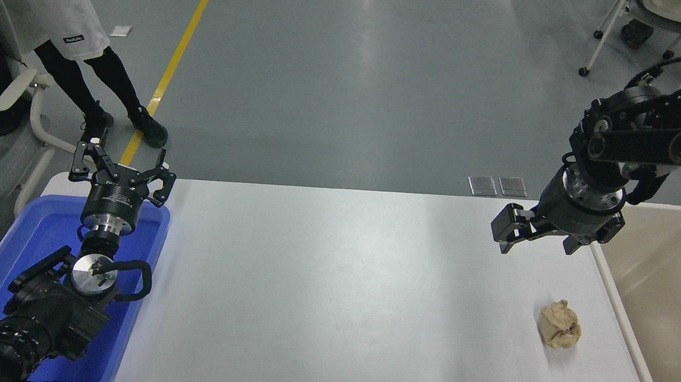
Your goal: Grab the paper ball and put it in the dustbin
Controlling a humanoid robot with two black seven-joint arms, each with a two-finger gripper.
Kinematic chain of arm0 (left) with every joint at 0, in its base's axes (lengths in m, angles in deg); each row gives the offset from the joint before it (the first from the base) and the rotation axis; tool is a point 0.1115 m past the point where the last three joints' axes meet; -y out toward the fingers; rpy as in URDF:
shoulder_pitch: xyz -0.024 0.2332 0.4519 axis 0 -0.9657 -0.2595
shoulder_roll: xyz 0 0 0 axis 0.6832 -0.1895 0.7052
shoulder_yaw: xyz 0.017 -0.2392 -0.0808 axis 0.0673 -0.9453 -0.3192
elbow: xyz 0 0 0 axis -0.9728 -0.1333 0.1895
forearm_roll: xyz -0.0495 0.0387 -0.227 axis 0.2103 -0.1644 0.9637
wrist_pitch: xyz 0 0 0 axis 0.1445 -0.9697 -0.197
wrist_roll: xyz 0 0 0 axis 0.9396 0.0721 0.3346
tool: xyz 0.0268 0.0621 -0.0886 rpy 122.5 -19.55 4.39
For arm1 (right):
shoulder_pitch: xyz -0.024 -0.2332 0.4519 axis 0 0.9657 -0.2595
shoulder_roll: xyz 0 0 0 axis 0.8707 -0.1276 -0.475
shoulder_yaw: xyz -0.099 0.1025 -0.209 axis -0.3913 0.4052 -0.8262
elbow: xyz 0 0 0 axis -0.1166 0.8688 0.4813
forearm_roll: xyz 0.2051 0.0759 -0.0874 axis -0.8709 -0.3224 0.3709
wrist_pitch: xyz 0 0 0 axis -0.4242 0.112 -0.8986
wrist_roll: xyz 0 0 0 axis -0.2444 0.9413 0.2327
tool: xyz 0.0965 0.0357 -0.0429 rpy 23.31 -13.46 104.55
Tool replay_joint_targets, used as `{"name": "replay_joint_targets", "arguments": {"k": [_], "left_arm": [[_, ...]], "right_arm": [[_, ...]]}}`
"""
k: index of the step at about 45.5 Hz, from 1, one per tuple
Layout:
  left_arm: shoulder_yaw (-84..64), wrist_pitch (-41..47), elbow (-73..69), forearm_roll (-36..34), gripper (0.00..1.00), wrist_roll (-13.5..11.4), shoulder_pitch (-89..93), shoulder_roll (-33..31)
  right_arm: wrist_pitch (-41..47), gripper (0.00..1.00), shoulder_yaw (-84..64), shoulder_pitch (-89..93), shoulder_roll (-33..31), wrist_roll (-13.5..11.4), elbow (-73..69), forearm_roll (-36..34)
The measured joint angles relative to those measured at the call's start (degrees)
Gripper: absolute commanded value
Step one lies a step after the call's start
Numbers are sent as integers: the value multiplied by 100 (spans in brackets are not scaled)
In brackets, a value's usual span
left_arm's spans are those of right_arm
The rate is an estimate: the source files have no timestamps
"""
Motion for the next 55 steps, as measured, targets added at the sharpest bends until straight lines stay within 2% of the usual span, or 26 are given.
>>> {"name": "replay_joint_targets", "arguments": {"k": [55], "left_arm": [[0, 0, 0, 0, 99, 0, 0, 0]], "right_arm": [[0, 100, -42, -46, -69, 0, 0, 0]]}}
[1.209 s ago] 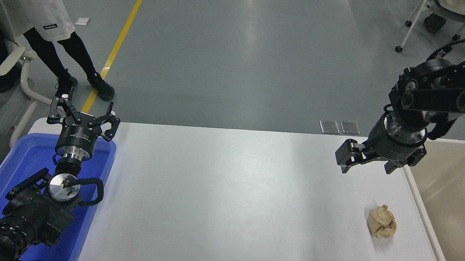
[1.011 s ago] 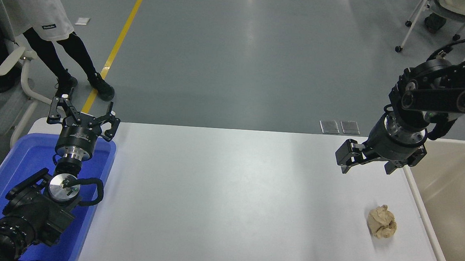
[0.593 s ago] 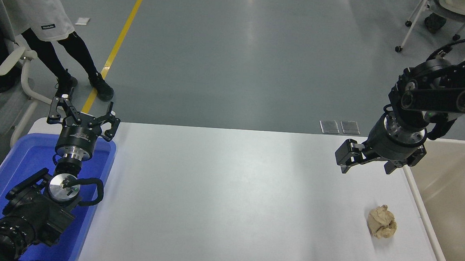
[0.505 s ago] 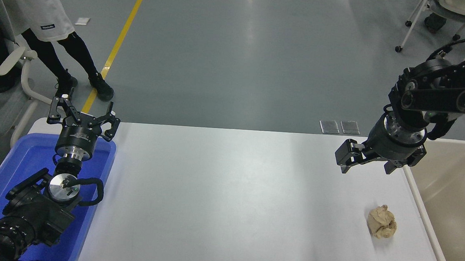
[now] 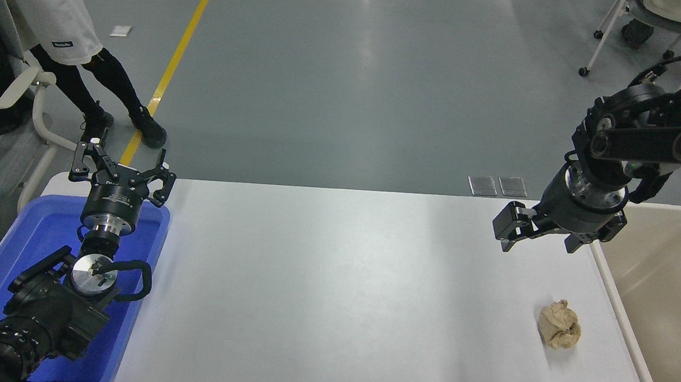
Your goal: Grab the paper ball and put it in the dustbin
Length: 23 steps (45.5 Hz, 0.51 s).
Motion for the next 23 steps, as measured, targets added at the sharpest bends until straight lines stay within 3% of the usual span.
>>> {"name": "replay_joint_targets", "arguments": {"k": [23], "left_arm": [[0, 0, -2, 5, 99, 0, 0, 0]], "right_arm": [[-19, 100, -423, -64, -66, 6, -14, -40]]}}
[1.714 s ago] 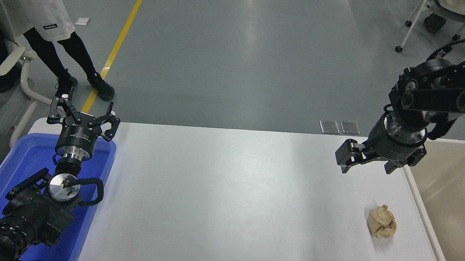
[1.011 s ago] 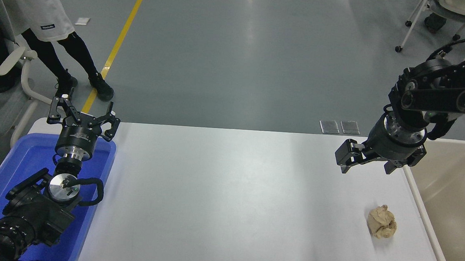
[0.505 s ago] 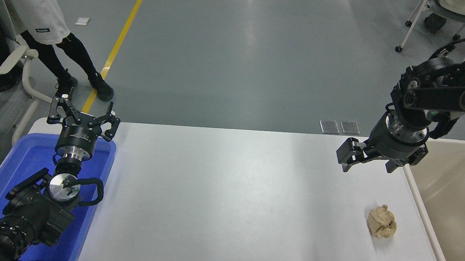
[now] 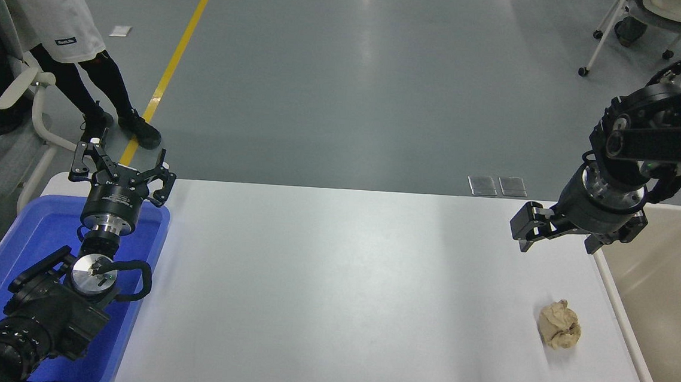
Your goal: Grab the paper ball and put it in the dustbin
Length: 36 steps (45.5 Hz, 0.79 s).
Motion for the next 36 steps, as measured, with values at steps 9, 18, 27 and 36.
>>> {"name": "replay_joint_targets", "arguments": {"k": [9, 18, 27, 36], "left_arm": [[0, 0, 0, 1, 99, 0, 0, 0], [0, 0, 1, 1, 99, 0, 0, 0], [0, 0, 1, 1, 99, 0, 0, 0], [0, 0, 1, 1, 99, 0, 0, 0]], "right_arm": [[-75, 100, -77, 74, -245, 2, -4, -9], [-532, 100, -196, 215, -417, 3, 4, 39], [-885, 100, -136, 622, -589, 3, 14, 286], [-1240, 100, 376, 1287, -881, -7, 120, 1115]]}}
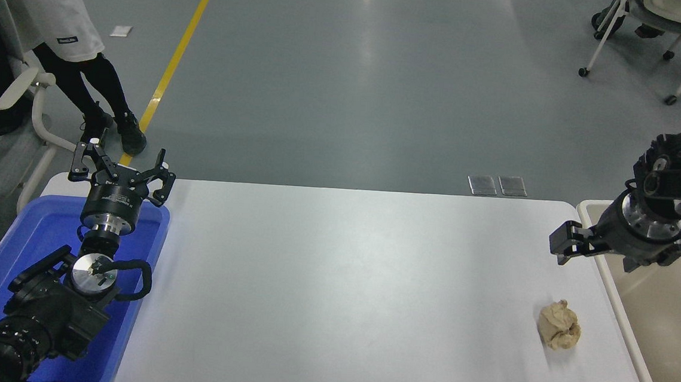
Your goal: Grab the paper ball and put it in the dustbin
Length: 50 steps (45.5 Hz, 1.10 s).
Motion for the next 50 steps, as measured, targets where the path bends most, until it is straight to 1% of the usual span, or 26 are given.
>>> {"name": "replay_joint_targets", "arguments": {"k": [7, 19, 33, 50], "left_arm": [[0, 0, 0, -1, 99, 0, 0, 0], [0, 0, 0, 3, 99, 0, 0, 0], [0, 0, -1, 3, 99, 0, 0, 0], [0, 0, 0, -1, 99, 0, 0, 0]], "right_arm": [[-274, 100, 371, 648, -112, -2, 273, 548], [-573, 100, 766, 1621, -175, -1, 917, 935], [-667, 100, 1284, 2516, -157, 1, 1514, 1024], [-692, 100, 1799, 2839, -200, 1, 1694, 1025]]}}
